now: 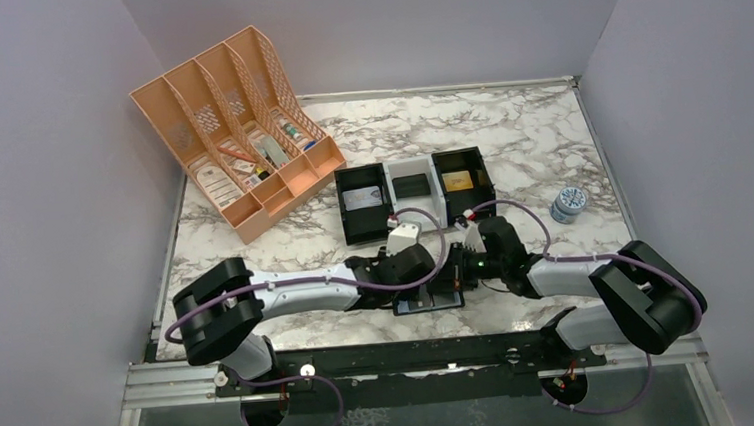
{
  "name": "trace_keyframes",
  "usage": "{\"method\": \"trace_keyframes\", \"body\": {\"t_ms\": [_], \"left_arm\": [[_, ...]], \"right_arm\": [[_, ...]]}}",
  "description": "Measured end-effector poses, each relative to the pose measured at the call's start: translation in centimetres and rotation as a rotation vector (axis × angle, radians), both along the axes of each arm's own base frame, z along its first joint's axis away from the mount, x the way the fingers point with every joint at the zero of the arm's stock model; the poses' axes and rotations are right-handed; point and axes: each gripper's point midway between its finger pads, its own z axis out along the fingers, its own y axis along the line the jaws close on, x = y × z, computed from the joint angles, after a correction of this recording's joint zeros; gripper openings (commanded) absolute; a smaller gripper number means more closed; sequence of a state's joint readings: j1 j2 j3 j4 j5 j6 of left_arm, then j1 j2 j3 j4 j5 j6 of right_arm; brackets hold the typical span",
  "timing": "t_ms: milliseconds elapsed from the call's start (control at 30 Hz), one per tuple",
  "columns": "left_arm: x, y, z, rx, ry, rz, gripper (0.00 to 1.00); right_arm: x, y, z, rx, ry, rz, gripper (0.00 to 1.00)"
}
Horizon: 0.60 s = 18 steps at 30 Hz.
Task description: Take the credit cards out of the card holder
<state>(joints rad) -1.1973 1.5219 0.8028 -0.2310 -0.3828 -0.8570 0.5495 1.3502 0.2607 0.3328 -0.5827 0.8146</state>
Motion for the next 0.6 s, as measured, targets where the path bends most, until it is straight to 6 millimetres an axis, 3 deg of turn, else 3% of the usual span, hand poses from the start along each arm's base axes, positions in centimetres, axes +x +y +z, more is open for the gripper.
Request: {"method": "trace_keyframes", "body": {"t_ms": [133, 233, 600], "left_arm": [[0.4, -1.0, 0.1, 0.065, 0.016, -0.013, 0.45], [0.1, -0.2, -1.4, 0.146, 0.046, -0.017, 0.45], [0.0, 0.0, -1.6, 0.203, 0.033, -0.017, 0.45]], "right_arm": [[0.0, 0.0, 0.0, -0.001, 0.001, -0.001, 0.01], [0.0, -0.1, 0.0, -0.008, -0.002, -0.005, 0.01], [0.8, -0.7, 1.1, 0.009, -0.036, -0.027, 0.01]]}}
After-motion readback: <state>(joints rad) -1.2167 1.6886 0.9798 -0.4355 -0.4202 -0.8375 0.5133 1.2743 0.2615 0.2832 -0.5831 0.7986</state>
